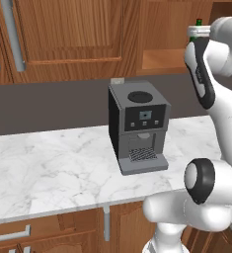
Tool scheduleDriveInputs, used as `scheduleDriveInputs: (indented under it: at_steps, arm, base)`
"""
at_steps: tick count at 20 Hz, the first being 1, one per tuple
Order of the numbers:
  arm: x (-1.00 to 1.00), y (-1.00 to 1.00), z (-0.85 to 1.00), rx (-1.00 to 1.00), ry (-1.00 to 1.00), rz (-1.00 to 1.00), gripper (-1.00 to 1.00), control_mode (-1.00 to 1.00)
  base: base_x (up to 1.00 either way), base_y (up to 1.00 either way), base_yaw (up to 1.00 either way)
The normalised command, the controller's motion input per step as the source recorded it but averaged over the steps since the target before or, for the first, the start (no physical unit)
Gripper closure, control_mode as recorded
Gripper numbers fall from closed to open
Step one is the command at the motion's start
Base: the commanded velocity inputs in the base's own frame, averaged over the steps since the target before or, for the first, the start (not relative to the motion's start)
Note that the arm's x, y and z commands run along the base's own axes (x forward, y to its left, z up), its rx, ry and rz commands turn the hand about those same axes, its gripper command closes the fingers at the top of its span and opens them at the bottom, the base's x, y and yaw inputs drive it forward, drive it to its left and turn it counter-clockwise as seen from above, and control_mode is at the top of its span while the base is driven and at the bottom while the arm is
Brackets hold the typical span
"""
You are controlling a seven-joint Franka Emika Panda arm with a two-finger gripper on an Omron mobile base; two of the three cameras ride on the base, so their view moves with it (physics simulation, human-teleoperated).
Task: Get the candle and the beer from the cabinet and move them to the dining counter.
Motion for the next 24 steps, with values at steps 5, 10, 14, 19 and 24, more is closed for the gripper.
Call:
scheduleDriveInputs:
  at_steps: [5, 10, 14, 19, 24]
  arm:
    - [0.23, -0.05, 0.00, 0.00, 0.00, 0.01, -1.00, -1.00]
    - [0.29, -0.13, 0.00, 0.00, 0.00, 0.00, -1.00, -1.00]
    - [0.28, -0.17, 0.00, 0.00, 0.00, 0.00, -1.00, -1.00]
    - [0.23, -0.19, 0.00, 0.00, 0.00, 0.00, -1.00, -1.00]
    - [0.25, -0.10, 0.00, 0.00, 0.00, 0.00, -1.00, -1.00]
  base:
    - [0.00, 0.00, 0.00]
    - [0.00, 0.00, 0.00]
    - [0.00, 0.00, 0.00]
    - [0.00, 0.00, 0.00]
    - [0.00, 0.00, 0.00]
